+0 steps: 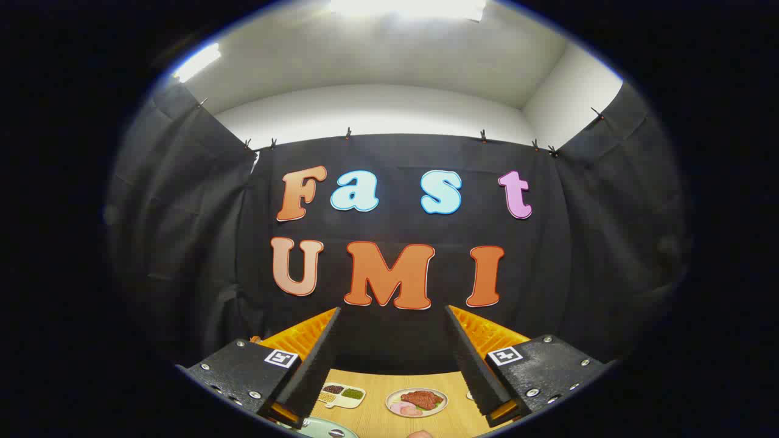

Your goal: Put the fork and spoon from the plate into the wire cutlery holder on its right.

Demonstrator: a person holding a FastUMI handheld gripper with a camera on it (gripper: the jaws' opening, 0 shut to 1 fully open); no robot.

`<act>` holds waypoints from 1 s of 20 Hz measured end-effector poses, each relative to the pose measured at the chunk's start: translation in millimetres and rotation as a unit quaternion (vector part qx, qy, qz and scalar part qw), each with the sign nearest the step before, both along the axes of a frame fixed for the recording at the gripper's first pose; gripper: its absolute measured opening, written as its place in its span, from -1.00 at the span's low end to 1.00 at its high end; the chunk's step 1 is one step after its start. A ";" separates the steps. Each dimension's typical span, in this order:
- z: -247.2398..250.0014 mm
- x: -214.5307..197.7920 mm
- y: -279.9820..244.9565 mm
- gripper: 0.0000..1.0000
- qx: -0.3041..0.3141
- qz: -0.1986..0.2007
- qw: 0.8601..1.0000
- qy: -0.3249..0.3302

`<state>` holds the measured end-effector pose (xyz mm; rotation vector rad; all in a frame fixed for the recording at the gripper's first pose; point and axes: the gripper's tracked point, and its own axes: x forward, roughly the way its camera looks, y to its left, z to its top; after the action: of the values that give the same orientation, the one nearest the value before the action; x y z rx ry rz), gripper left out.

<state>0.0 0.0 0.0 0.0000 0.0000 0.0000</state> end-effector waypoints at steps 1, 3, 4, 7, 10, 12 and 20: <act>-0.8 0.0 2.2 0.95 -0.002 0.004 1.000 0.001; -1.9 0.1 6.3 0.95 -0.009 0.008 1.000 0.003; -1.9 -1.2 8.1 0.95 -0.012 0.010 1.000 0.003; -5.2 -1.4 16.5 0.95 -0.012 0.020 1.000 0.007; -4.2 0.1 19.6 0.94 -0.013 0.023 1.000 0.010; -5.2 1.9 22.1 0.95 -0.012 0.026 1.000 0.011; -50.4 3.6 58.1 0.95 0.004 0.068 0.994 0.081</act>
<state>3.6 58.1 -50.4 0.0076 0.1616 0.1370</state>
